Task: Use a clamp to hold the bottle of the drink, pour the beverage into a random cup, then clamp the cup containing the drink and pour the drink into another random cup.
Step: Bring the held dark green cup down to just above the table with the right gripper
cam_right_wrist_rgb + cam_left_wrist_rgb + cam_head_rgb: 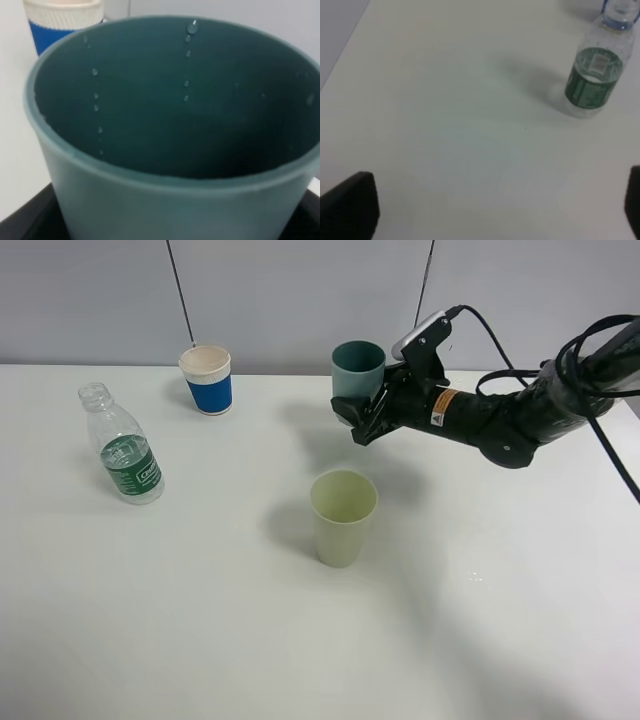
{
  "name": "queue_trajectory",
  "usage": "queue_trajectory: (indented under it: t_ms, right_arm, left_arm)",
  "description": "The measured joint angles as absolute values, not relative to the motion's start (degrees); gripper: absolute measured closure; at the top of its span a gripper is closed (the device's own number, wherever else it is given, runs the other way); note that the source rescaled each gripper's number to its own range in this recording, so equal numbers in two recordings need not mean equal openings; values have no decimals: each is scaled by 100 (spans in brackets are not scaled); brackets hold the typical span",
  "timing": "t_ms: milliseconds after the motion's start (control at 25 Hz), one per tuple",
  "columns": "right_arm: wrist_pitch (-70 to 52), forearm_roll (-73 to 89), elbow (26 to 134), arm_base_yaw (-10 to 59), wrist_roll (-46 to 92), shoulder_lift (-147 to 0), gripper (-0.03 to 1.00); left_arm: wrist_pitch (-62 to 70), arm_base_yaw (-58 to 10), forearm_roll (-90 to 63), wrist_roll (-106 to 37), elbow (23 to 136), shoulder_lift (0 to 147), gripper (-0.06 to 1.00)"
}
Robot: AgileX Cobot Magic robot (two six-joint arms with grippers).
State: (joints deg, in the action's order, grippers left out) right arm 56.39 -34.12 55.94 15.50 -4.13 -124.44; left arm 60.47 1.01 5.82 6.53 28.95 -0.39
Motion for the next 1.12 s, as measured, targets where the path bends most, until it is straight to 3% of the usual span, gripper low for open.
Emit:
queue_trajectory:
  t_ms: [240, 1040, 1080, 1120]
  right_arm:
    - [6232, -3225, 5599, 1497, -406, -12836, 93]
    - [6279, -3090, 5593, 1485, -158, -13304, 93]
    - [6279, -3090, 5593, 1485, -158, -13304, 92]
    - [6251, -3090, 5593, 1485, -151, -13304, 82]
  left_arm:
    - [6047, 101, 582, 653, 2895, -39, -6]
    - [6047, 101, 582, 653, 2895, -39, -6]
    - [6047, 101, 582, 653, 2895, -39, -6]
    - [6047, 101, 582, 653, 2895, -39, -6]
